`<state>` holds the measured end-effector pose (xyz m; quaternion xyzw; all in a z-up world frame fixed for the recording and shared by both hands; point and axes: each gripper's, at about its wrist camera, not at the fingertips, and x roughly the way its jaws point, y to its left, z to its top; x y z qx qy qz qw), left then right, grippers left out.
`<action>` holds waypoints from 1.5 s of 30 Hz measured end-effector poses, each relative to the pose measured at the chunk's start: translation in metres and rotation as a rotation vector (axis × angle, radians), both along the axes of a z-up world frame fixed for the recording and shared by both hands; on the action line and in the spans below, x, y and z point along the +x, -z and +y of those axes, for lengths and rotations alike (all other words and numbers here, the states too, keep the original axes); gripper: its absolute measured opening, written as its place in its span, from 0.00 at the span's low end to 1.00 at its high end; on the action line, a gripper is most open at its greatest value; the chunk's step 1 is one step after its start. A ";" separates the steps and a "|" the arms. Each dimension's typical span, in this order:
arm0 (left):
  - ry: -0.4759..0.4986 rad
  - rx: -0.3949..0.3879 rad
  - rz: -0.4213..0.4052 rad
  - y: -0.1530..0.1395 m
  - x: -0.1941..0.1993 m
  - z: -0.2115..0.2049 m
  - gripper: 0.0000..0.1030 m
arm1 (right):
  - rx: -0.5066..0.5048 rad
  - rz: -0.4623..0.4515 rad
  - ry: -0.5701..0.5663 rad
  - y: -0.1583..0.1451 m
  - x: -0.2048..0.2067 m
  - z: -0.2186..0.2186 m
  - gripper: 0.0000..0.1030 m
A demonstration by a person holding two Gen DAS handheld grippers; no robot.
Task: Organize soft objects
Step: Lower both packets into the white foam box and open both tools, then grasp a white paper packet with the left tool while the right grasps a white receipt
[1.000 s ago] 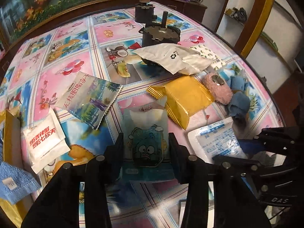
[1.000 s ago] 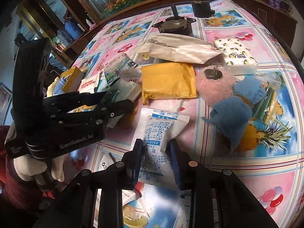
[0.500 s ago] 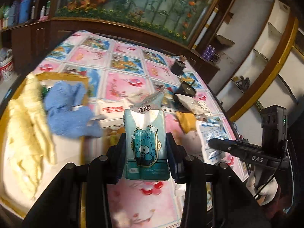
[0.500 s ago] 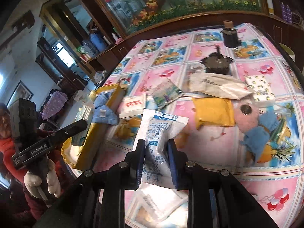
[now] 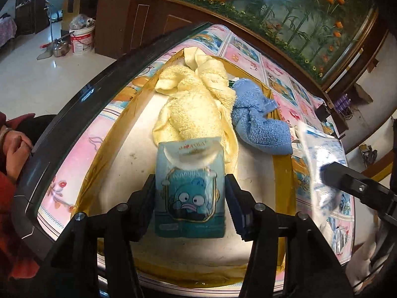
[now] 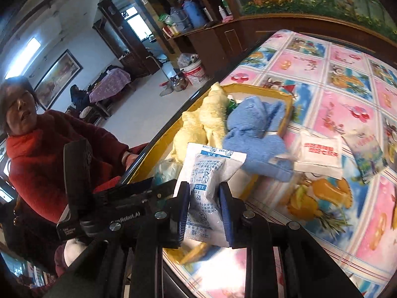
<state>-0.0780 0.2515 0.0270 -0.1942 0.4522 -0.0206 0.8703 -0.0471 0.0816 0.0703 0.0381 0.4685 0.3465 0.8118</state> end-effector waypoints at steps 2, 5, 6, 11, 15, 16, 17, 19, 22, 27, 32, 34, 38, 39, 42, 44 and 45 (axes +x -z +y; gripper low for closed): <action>-0.001 -0.031 -0.018 -0.001 -0.008 0.010 0.54 | -0.030 0.018 -0.010 0.010 0.010 0.020 0.27; -0.011 -0.069 -0.052 -0.008 -0.018 0.020 0.54 | -0.058 0.064 -0.011 0.023 0.020 0.036 0.29; -0.018 -0.079 -0.062 -0.011 -0.021 0.024 0.57 | -0.058 0.063 -0.009 0.024 0.020 0.037 0.30; -0.007 -0.100 -0.108 -0.024 -0.025 0.028 0.60 | -0.032 -0.013 0.031 0.008 0.010 0.007 0.45; 0.056 -0.107 -0.161 -0.039 -0.028 0.009 0.67 | -0.005 -0.071 0.140 -0.007 -0.008 -0.057 0.49; 0.076 -0.105 -0.175 -0.043 -0.030 0.001 0.73 | -0.009 -0.087 0.187 -0.010 -0.013 -0.079 0.50; 0.104 -0.104 -0.188 -0.046 -0.030 -0.008 0.73 | -0.016 -0.098 0.230 -0.012 -0.017 -0.098 0.52; 0.166 -0.103 -0.196 -0.050 -0.031 -0.028 0.73 | -0.034 -0.122 0.349 -0.012 -0.029 -0.151 0.53; 0.261 -0.098 -0.180 -0.048 -0.028 -0.060 0.73 | -0.035 -0.103 0.512 -0.005 -0.047 -0.228 0.53; 0.413 -0.067 -0.111 -0.036 -0.027 -0.124 0.73 | -0.041 -0.028 0.719 0.023 -0.088 -0.328 0.54; 0.592 -0.035 -0.037 -0.018 -0.035 -0.205 0.73 | -0.023 0.030 0.823 0.044 -0.101 -0.384 0.56; 0.644 -0.004 -0.020 -0.010 -0.038 -0.235 0.73 | -0.029 0.034 0.814 0.045 -0.100 -0.388 0.56; 0.702 0.130 0.015 0.008 -0.038 -0.282 0.73 | -0.064 0.053 0.703 0.052 -0.104 -0.372 0.56; 0.708 0.173 -0.002 0.009 -0.040 -0.291 0.75 | -0.079 0.051 0.668 0.053 -0.108 -0.364 0.58; 0.742 0.268 -0.026 0.012 -0.044 -0.315 0.80 | -0.159 0.038 0.580 0.062 -0.119 -0.343 0.65; 0.770 0.314 -0.051 0.015 -0.046 -0.327 0.80 | -0.200 0.029 0.546 0.068 -0.123 -0.332 0.65; 0.781 0.338 -0.066 0.017 -0.048 -0.332 0.79 | -0.213 0.027 0.537 0.071 -0.124 -0.327 0.66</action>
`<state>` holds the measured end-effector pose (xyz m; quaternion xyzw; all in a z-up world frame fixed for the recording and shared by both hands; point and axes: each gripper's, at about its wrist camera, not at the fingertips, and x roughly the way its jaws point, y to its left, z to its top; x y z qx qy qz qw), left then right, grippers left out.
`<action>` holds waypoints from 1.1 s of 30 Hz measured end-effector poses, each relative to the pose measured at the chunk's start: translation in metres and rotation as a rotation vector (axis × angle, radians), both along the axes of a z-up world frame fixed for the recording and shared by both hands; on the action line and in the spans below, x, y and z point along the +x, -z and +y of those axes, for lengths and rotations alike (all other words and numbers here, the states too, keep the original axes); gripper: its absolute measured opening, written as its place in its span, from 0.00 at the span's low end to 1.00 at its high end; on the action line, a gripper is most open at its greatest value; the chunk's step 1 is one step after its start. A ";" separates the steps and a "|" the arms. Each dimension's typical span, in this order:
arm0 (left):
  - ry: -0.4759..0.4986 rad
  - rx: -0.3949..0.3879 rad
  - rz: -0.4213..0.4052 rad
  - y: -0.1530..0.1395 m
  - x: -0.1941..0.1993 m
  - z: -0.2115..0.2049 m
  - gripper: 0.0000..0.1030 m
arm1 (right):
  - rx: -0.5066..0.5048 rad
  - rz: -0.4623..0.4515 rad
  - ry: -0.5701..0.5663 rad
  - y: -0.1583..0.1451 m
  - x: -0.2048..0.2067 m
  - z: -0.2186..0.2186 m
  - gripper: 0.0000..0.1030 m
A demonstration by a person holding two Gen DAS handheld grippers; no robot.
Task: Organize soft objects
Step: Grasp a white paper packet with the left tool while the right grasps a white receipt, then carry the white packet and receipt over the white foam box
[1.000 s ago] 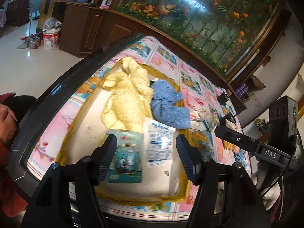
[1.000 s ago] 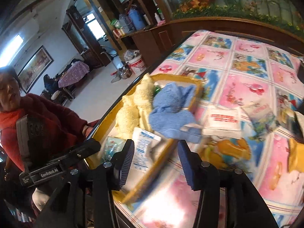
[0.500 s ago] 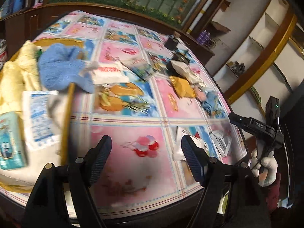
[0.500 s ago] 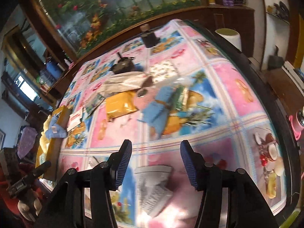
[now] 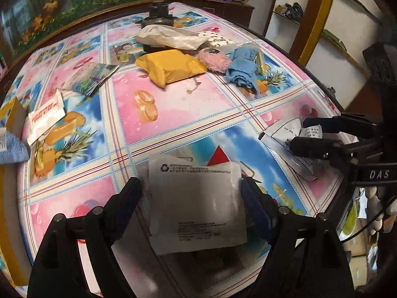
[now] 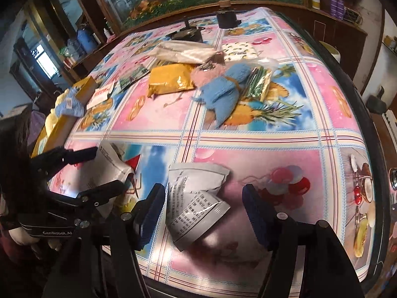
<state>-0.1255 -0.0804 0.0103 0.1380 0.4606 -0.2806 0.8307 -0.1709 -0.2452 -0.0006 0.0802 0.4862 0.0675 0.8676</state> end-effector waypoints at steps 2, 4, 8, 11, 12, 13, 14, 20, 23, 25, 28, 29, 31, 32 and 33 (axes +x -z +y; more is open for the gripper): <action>0.034 0.010 -0.038 0.000 -0.007 -0.005 0.64 | -0.032 -0.017 -0.015 0.000 -0.002 0.010 0.65; 0.061 -0.022 -0.019 -0.003 -0.010 -0.005 0.52 | -0.037 -0.025 -0.037 0.000 -0.003 0.019 0.65; 0.042 -0.116 0.025 -0.014 -0.004 0.012 0.27 | -0.100 -0.042 -0.062 0.001 -0.002 0.033 0.45; 0.005 -0.180 0.044 -0.025 0.000 0.033 0.20 | -0.051 -0.061 -0.077 -0.004 -0.005 0.036 0.45; -0.010 -0.198 0.046 -0.028 0.001 0.041 0.20 | -0.052 -0.068 -0.077 -0.006 -0.007 0.038 0.45; -0.025 -0.223 0.050 -0.030 0.001 0.050 0.20 | -0.042 -0.073 -0.076 -0.008 -0.008 0.038 0.45; -0.034 -0.256 0.054 -0.034 0.002 0.059 0.20 | -0.023 -0.078 -0.072 -0.011 -0.009 0.037 0.45; -0.103 -0.387 0.023 -0.063 0.003 0.114 0.07 | -0.011 -0.106 -0.076 -0.027 -0.008 0.043 0.45; -0.123 -0.384 0.049 -0.065 0.010 0.126 0.07 | -0.012 -0.101 -0.098 -0.027 -0.005 0.052 0.45; -0.143 -0.345 0.064 -0.054 0.011 0.122 0.33 | -0.011 -0.093 -0.107 -0.023 -0.005 0.057 0.45; -0.119 -0.281 0.075 -0.036 0.008 0.099 0.66 | -0.002 -0.085 -0.099 -0.020 -0.005 0.057 0.45; -0.094 -0.261 0.083 -0.031 0.006 0.087 0.66 | 0.004 -0.086 -0.092 -0.021 -0.006 0.055 0.45; -0.040 -0.196 0.085 -0.022 0.002 0.060 0.69 | 0.010 -0.094 -0.069 -0.023 -0.009 0.048 0.45; -0.019 -0.151 0.070 -0.017 0.000 0.046 0.72 | 0.012 -0.097 -0.056 -0.025 -0.011 0.043 0.45; 0.005 -0.104 0.054 -0.011 -0.002 0.031 0.75 | 0.016 -0.100 -0.041 -0.026 -0.013 0.037 0.45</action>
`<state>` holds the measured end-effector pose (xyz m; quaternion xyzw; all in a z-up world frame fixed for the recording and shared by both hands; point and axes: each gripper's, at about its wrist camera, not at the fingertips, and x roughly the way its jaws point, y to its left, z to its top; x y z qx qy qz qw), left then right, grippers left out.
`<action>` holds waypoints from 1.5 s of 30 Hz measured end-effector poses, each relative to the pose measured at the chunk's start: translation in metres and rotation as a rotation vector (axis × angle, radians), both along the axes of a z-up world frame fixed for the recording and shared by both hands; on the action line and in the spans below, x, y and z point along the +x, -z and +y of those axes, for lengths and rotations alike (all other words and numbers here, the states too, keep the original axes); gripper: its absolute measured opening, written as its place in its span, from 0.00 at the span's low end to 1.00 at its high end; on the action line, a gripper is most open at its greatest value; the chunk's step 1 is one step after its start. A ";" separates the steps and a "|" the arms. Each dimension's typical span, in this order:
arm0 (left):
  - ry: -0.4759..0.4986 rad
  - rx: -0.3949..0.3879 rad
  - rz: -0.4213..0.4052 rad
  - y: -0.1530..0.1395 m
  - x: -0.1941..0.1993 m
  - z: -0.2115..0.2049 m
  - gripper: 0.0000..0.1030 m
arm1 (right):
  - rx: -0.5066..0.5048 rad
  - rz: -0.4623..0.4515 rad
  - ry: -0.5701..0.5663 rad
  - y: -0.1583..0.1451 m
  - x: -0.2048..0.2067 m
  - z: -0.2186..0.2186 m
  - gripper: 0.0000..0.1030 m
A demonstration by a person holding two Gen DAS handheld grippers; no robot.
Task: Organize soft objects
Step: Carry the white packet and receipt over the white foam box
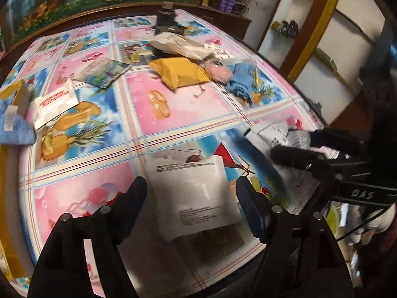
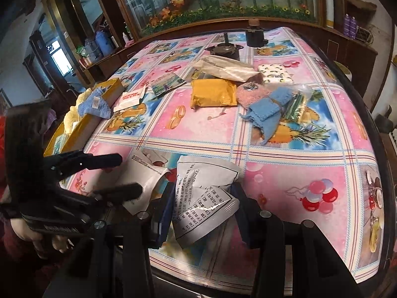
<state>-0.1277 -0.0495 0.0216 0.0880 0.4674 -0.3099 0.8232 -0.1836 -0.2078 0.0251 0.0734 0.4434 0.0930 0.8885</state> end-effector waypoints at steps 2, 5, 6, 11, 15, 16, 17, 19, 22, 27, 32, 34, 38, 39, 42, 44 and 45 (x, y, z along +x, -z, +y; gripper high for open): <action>0.031 0.103 -0.083 0.011 -0.008 -0.026 0.81 | 0.007 -0.003 0.027 -0.002 -0.002 -0.010 0.45; 0.091 0.107 -0.114 0.010 -0.020 -0.043 0.62 | 0.020 -0.008 0.053 -0.002 -0.005 -0.021 0.45; 0.117 0.097 -0.111 0.007 -0.024 -0.045 0.49 | 0.026 -0.010 0.056 -0.002 -0.005 -0.022 0.45; 0.074 -0.043 -0.023 -0.004 -0.016 -0.018 0.46 | 0.041 -0.016 0.041 -0.002 -0.003 -0.018 0.45; -0.039 -0.199 -0.038 -0.036 -0.008 0.046 0.46 | 0.052 -0.022 0.013 -0.005 0.002 -0.007 0.45; -0.083 -0.219 -0.051 -0.044 -0.005 0.065 0.46 | 0.057 -0.023 0.002 -0.006 0.004 -0.004 0.45; -0.132 -0.228 -0.069 -0.051 -0.003 0.086 0.46 | 0.063 -0.024 -0.010 -0.007 0.006 0.000 0.45; -0.245 -0.217 -0.109 -0.061 0.002 0.127 0.46 | 0.073 -0.028 -0.041 -0.011 0.013 0.012 0.45; -0.413 -0.177 -0.148 -0.065 0.009 0.184 0.46 | 0.086 -0.035 -0.104 -0.017 0.024 0.037 0.45; -0.622 -0.115 -0.155 -0.052 0.011 0.252 0.46 | 0.105 -0.046 -0.226 -0.031 0.045 0.094 0.45; -0.722 -0.094 -0.127 -0.033 0.022 0.283 0.47 | 0.111 -0.048 -0.366 -0.043 0.060 0.162 0.45; -0.728 -0.077 -0.108 -0.025 0.028 0.284 0.48 | 0.106 -0.046 -0.418 -0.046 0.065 0.189 0.45; -0.787 -0.038 -0.088 -0.013 0.034 0.302 0.51 | 0.078 -0.041 -0.514 -0.047 0.074 0.239 0.45; -0.809 -0.037 -0.083 -0.013 0.035 0.308 0.54 | 0.067 -0.040 -0.535 -0.046 0.076 0.251 0.45; -0.829 -0.093 -0.084 -0.016 0.035 0.324 0.57 | 0.036 -0.024 -0.589 -0.039 0.083 0.282 0.45; -0.821 -0.131 -0.102 -0.020 0.031 0.329 0.58 | 0.007 -0.012 -0.617 -0.033 0.086 0.300 0.45; -0.818 -0.137 -0.109 -0.022 0.030 0.331 0.58 | -0.008 -0.006 -0.632 -0.029 0.088 0.308 0.45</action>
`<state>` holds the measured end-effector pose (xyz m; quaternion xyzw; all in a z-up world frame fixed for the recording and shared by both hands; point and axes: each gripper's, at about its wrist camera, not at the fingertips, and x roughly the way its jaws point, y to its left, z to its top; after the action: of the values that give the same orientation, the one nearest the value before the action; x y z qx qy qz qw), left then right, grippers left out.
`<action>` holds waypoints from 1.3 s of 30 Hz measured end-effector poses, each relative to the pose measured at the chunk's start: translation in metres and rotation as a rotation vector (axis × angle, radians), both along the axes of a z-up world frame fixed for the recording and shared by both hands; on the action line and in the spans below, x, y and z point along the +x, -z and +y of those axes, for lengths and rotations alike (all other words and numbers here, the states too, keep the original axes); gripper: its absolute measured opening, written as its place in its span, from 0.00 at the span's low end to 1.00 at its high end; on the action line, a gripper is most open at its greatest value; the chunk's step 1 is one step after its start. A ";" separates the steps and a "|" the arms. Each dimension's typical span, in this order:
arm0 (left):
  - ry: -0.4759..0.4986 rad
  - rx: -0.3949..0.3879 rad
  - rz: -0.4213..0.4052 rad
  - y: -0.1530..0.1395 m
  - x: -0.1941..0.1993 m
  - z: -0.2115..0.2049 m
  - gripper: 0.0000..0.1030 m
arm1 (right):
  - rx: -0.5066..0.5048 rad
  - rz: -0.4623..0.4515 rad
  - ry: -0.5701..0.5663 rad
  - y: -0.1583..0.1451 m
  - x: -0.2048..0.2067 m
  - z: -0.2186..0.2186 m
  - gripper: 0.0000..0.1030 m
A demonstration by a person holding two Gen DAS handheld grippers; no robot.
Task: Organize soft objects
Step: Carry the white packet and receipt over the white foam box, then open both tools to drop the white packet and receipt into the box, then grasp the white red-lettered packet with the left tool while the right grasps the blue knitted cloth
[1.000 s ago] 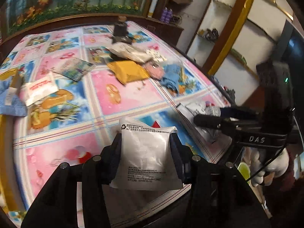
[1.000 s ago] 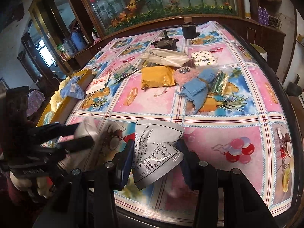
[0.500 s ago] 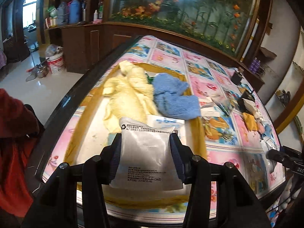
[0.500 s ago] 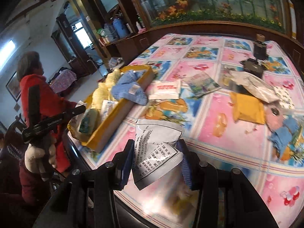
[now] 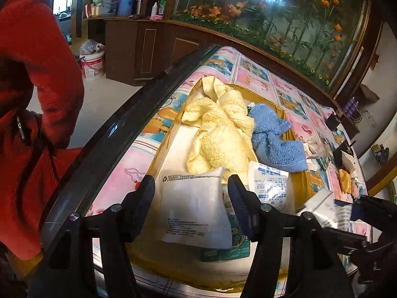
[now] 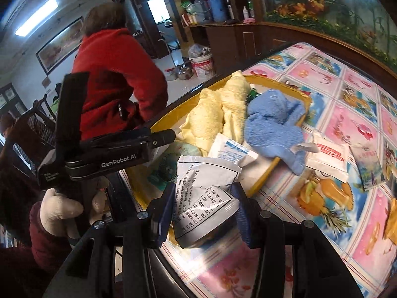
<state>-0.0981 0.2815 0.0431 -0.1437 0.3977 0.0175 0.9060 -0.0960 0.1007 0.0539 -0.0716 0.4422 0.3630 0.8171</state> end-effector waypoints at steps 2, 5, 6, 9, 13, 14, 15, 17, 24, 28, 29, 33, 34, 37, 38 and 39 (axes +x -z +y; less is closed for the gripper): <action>0.001 -0.014 -0.014 -0.002 -0.003 0.003 0.59 | -0.022 0.009 -0.017 0.007 0.004 0.013 0.45; -0.008 -0.029 -0.035 -0.006 -0.006 0.007 0.67 | -0.053 0.027 -0.029 0.018 0.007 0.026 0.48; -0.012 -0.031 -0.044 -0.007 -0.008 0.010 0.68 | -0.063 0.036 -0.033 0.021 0.008 0.029 0.48; -0.023 -0.049 -0.064 -0.011 -0.010 0.016 0.68 | -0.068 0.047 -0.034 0.025 0.007 0.032 0.55; -0.030 -0.068 -0.077 -0.015 -0.009 0.018 0.70 | -0.028 0.036 -0.017 0.017 0.005 0.025 0.59; -0.026 -0.073 -0.084 -0.017 -0.009 0.016 0.70 | -0.015 0.030 -0.009 0.013 0.005 0.022 0.59; -0.020 -0.078 -0.091 -0.019 -0.009 0.014 0.70 | 0.000 0.023 0.001 0.009 0.004 0.016 0.62; -0.003 -0.084 -0.107 -0.023 -0.010 0.007 0.70 | 0.027 0.006 0.030 0.002 0.002 0.001 0.66; 0.139 -0.035 -0.118 -0.041 -0.005 -0.048 0.72 | 0.052 -0.006 0.236 0.004 0.004 -0.098 0.67; 0.235 -0.025 -0.101 -0.044 0.001 -0.088 0.72 | 0.055 0.018 0.400 0.015 0.004 -0.169 0.67; 0.261 -0.024 -0.096 -0.044 0.002 -0.099 0.72 | 0.058 0.023 0.440 0.018 0.004 -0.186 0.67; 0.393 -0.001 -0.079 -0.045 0.014 -0.156 0.72 | 0.100 0.057 0.579 0.029 0.000 -0.251 0.67; 0.422 0.016 -0.070 -0.045 0.021 -0.170 0.72 | 0.107 0.061 0.601 0.031 -0.002 -0.261 0.67; 0.472 0.129 -0.037 -0.039 0.057 -0.212 0.72 | 0.130 0.069 0.636 0.036 -0.010 -0.283 0.67; 0.476 0.172 -0.005 -0.033 0.074 -0.224 0.72 | 0.138 0.072 0.639 0.038 -0.012 -0.288 0.67; 0.470 0.192 0.031 -0.025 0.091 -0.233 0.72 | 0.148 0.073 0.639 0.038 -0.014 -0.290 0.67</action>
<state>-0.0073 0.0485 0.0682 0.0397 0.4306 -0.1538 0.8885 -0.1100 -0.1892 0.0156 0.1435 0.4437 0.1218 0.8762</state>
